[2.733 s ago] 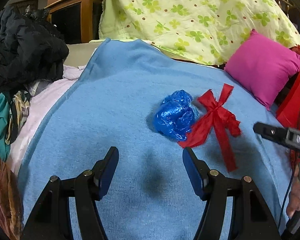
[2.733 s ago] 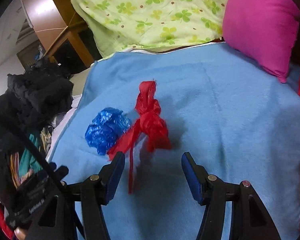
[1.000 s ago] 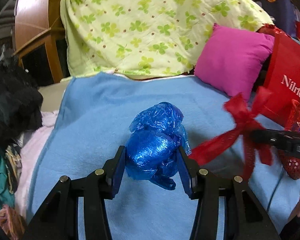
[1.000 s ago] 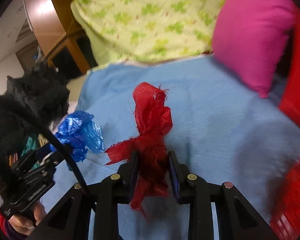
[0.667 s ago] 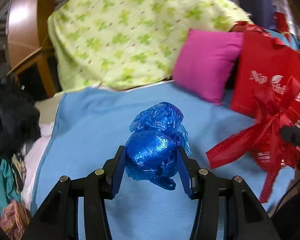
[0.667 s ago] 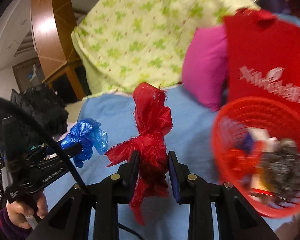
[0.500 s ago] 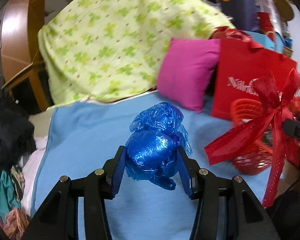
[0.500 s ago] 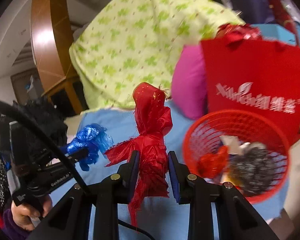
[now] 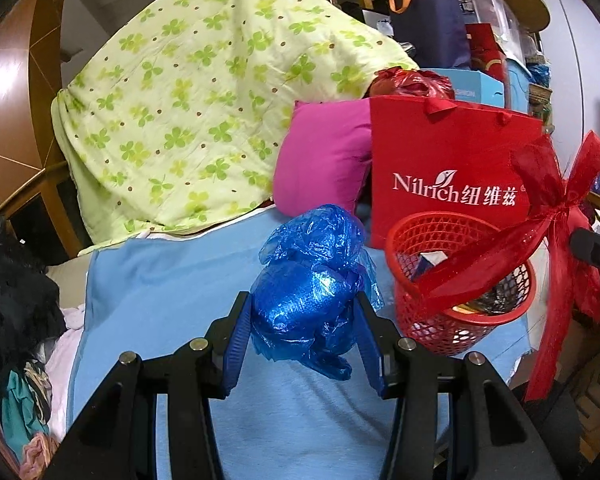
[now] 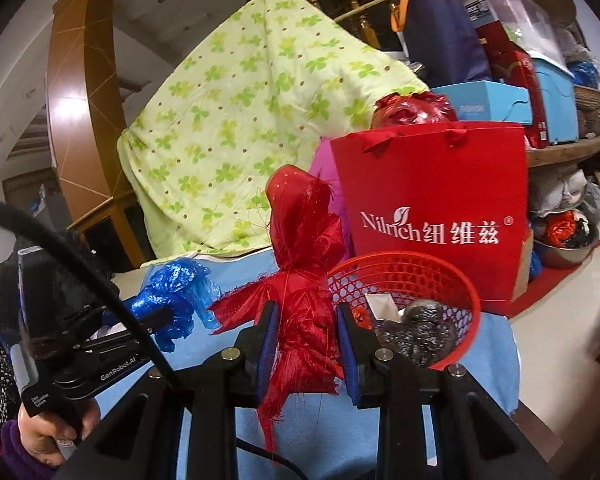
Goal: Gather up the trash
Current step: 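Lift and carry the blue bag and red ribbon over the red wastebasket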
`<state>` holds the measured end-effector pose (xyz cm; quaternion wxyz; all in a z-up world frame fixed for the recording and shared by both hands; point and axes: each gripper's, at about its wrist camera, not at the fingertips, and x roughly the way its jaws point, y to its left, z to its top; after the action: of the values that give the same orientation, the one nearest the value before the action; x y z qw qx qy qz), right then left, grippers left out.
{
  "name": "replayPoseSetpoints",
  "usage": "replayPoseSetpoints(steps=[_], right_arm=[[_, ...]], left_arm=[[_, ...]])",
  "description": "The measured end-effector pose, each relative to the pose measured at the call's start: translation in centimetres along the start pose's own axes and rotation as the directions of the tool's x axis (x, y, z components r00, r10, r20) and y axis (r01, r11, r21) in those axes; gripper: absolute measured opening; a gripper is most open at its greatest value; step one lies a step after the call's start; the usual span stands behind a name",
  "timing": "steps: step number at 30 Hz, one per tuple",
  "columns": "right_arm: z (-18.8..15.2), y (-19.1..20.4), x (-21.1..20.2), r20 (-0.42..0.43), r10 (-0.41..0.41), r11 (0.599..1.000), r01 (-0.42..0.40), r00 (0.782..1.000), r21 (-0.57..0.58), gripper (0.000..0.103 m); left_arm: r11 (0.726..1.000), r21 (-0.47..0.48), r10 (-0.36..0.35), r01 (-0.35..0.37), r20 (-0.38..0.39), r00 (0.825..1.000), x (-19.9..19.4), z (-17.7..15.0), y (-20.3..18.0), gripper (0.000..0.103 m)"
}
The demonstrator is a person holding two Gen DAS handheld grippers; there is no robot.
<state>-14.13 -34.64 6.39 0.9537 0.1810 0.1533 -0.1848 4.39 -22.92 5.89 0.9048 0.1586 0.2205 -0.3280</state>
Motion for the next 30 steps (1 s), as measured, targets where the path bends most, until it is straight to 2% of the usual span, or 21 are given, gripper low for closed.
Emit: replayPoseSetpoints(steps=[14, 30], right_arm=[[-0.5, -1.7, -1.8, 0.022, -0.018, 0.999, 0.018, 1.0, 0.037, 0.031], [-1.2, -2.4, -1.9, 0.014, -0.03, 0.997, 0.029, 0.999, 0.065, 0.031]], left_arm=[[0.999, 0.049, -0.006, 0.006, -0.004, 1.0, -1.2, 0.3, -2.6, 0.051], [0.998, 0.059, -0.021, 0.024, -0.039, 0.999, -0.4, 0.1, -3.6, 0.052]])
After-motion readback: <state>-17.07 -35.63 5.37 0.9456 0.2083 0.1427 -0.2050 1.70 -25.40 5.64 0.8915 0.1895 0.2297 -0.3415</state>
